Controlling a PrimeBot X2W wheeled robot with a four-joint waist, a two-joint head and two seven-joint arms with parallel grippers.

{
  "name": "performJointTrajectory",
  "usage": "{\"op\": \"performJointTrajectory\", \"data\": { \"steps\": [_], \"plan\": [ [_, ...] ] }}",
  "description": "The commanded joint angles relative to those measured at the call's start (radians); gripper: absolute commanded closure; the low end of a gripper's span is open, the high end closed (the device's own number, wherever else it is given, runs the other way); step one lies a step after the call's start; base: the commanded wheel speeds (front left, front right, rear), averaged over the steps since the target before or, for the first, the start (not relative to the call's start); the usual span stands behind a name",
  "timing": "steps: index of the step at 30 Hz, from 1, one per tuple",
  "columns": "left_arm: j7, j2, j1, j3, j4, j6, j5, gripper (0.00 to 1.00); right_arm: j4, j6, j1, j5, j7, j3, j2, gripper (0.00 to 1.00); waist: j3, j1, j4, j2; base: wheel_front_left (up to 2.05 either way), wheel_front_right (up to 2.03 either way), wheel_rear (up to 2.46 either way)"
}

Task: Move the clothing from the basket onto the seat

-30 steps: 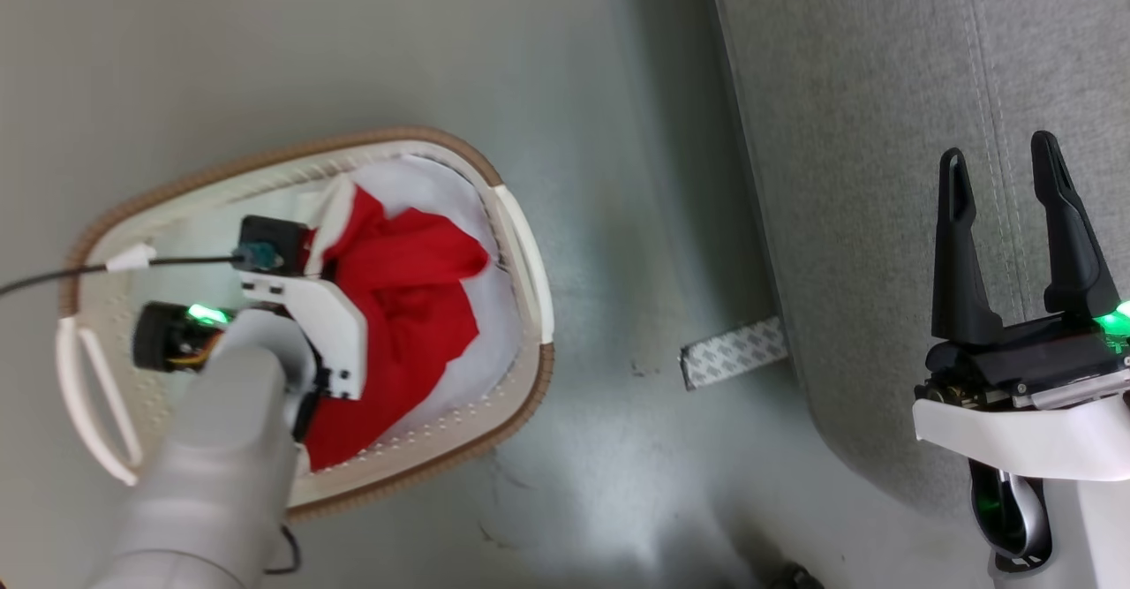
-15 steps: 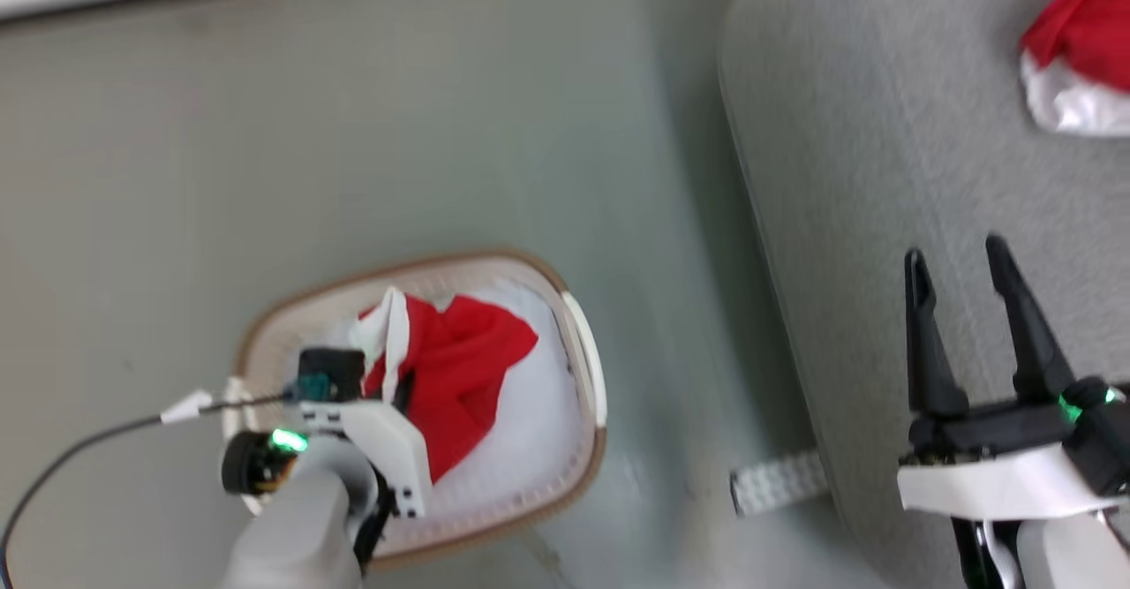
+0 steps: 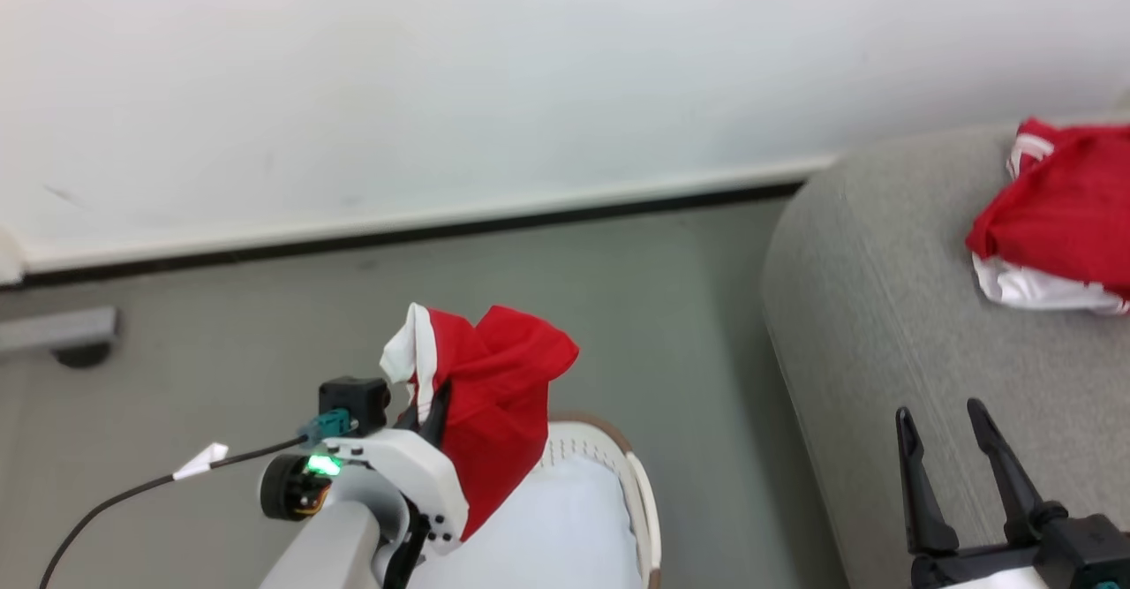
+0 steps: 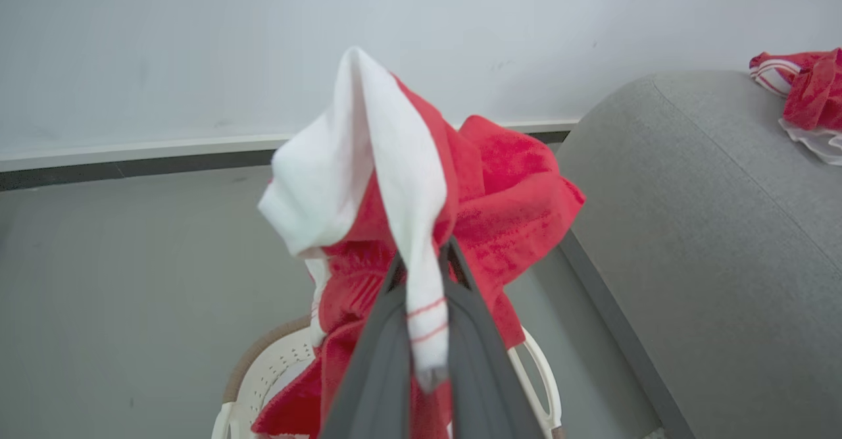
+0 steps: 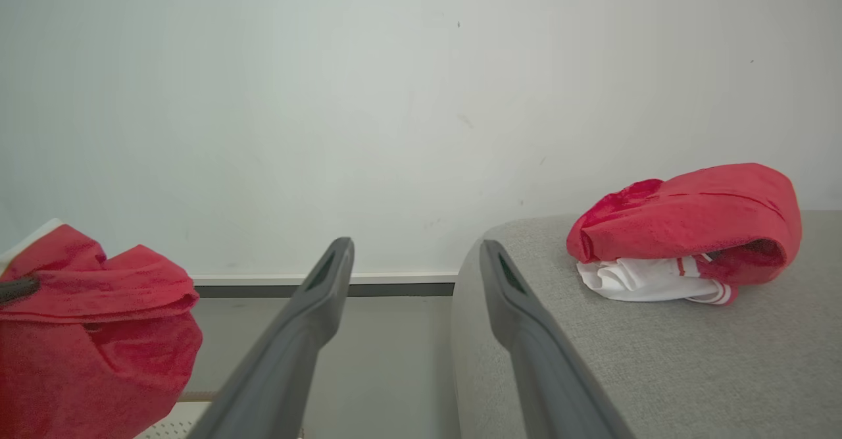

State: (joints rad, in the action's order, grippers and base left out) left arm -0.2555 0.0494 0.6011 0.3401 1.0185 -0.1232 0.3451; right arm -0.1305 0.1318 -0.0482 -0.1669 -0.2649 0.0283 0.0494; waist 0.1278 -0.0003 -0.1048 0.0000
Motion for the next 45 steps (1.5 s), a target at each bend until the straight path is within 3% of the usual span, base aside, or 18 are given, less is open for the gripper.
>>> {"op": "performJointTrajectory", "data": {
  "steps": [1,9,22,29,35,41,45],
  "plan": [
    [0.002,0.003,-0.020,-0.003,-0.032,0.010,0.022,1.00,-0.006,-0.002,0.023,0.008,0.001,0.001,0.002,0.00,-0.110,0.0003,0.053,0.0000,0.00,0.00,0.00],
    [0.062,0.027,-0.081,-0.005,-0.264,0.041,0.030,1.00,-0.018,-0.002,0.062,0.000,0.001,0.017,0.002,0.00,-0.188,0.0003,0.058,0.0000,0.00,0.00,0.00],
    [0.259,0.100,-0.266,-0.009,-0.809,0.115,0.062,1.00,-0.010,-0.002,0.093,-0.008,0.001,0.041,0.002,0.00,-0.228,0.0003,0.042,0.0000,0.00,0.00,0.00],
    [0.311,0.107,-0.326,0.005,-0.940,0.133,0.076,1.00,0.002,-0.002,0.058,-0.024,0.001,0.112,0.004,0.00,-0.217,0.0003,0.037,0.0000,0.00,0.00,0.00],
    [0.321,0.098,-0.345,0.026,-0.981,0.124,0.087,1.00,-0.025,-0.002,-0.024,-0.152,0.001,0.297,0.140,0.00,-0.205,0.0003,0.035,0.0000,0.00,0.00,0.00],
    [0.317,0.085,-0.345,0.058,-0.974,0.094,0.099,1.00,-0.023,-0.002,-0.176,-0.377,0.044,0.496,0.314,0.00,-0.199,0.0003,0.039,0.0000,0.00,0.00,0.00],
    [0.311,0.075,-0.335,0.084,-0.962,0.079,0.101,1.00,-0.020,-0.002,-0.286,-0.520,0.095,0.615,0.396,0.00,-0.201,0.0003,0.048,0.0000,0.00,0.00,0.00]
  ]
}}
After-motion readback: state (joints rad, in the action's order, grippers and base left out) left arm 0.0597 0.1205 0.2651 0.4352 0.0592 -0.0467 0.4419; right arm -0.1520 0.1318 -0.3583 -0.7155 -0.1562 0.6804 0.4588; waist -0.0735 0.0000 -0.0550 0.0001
